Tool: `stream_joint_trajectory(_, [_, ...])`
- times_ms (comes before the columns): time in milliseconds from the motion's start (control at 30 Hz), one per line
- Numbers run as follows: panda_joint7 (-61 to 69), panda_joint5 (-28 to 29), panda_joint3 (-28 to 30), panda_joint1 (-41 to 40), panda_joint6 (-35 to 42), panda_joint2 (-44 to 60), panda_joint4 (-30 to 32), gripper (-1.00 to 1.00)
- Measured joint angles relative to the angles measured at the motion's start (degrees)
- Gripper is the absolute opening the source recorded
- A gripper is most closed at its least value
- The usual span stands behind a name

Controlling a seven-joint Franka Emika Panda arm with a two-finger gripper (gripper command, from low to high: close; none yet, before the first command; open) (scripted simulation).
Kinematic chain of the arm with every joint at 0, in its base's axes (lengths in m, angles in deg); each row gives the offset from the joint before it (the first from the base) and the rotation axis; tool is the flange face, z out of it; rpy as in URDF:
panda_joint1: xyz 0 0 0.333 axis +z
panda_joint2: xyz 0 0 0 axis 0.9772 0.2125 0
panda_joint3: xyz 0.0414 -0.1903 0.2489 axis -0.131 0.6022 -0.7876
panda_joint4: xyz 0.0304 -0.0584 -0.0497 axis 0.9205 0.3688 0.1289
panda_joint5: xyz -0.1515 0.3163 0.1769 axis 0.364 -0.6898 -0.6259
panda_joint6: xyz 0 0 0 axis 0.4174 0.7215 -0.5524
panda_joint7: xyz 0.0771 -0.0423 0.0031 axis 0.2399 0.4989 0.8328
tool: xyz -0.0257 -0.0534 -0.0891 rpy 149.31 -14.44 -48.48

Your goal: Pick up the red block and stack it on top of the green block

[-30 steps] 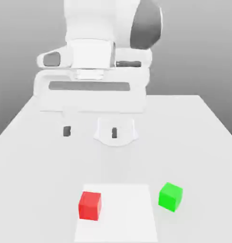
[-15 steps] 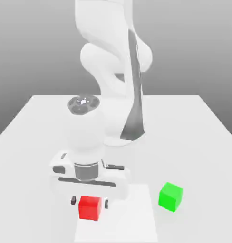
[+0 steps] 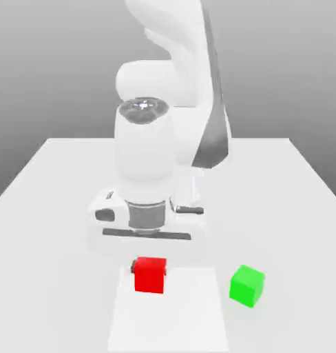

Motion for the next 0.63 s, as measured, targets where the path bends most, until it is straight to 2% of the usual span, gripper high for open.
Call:
stream_joint_trajectory(300, [-10.09,-0.89,-6.37,13.28,3.47,-5.84,2.33,-1.0])
stream_joint_trajectory(500, [-13.57,2.09,-6.08,14.34,-5.77,3.6,2.18,-1.0])
stream_joint_trajectory(533, [-14.06,2.75,-5.74,14.52,-7.32,5.23,2.11,1.0])
stream_joint_trajectory(633, [-14.06,2.75,-5.74,14.52,-7.32,5.23,2.11,1.0])
